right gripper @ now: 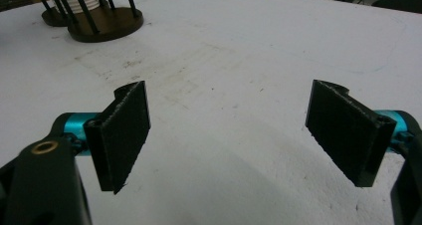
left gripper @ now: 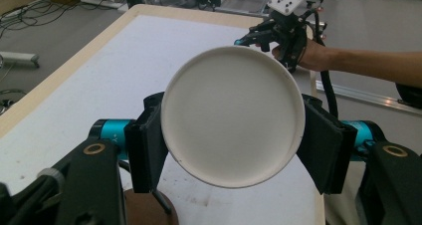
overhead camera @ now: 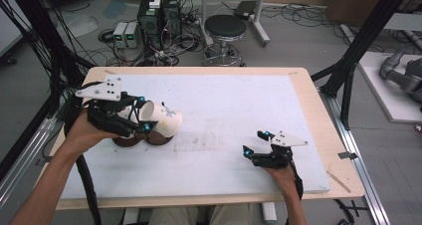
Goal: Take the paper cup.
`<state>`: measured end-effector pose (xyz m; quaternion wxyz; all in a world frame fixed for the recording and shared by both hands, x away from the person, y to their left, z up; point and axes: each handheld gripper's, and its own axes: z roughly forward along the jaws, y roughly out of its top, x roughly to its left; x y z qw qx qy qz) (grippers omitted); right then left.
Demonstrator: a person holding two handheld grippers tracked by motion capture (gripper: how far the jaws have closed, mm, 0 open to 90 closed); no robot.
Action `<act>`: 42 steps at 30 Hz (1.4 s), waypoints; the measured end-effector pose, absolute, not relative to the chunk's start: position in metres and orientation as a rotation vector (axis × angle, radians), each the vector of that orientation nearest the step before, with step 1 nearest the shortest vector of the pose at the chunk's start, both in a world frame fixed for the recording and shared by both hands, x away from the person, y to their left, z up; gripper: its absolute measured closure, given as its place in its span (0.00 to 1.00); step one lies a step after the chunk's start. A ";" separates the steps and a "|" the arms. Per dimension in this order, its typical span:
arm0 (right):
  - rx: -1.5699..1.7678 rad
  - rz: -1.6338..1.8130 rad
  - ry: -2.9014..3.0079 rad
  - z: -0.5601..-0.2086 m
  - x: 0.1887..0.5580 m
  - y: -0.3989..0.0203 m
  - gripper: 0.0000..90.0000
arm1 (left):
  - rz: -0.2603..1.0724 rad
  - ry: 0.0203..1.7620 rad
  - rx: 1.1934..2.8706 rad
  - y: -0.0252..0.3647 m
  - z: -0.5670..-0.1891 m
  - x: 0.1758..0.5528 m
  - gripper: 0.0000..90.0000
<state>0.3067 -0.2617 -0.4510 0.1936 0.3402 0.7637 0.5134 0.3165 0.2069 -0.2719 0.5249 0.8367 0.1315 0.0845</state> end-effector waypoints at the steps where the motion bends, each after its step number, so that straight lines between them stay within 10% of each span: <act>1: 0.962 1.444 2.138 -0.451 0.306 -0.262 0.20 | 0.201 0.312 1.997 0.206 -0.273 0.316 0.39; 42: 0.985 1.442 2.158 -0.451 0.309 -0.262 0.20 | 0.138 0.299 1.807 0.199 -0.351 0.303 0.39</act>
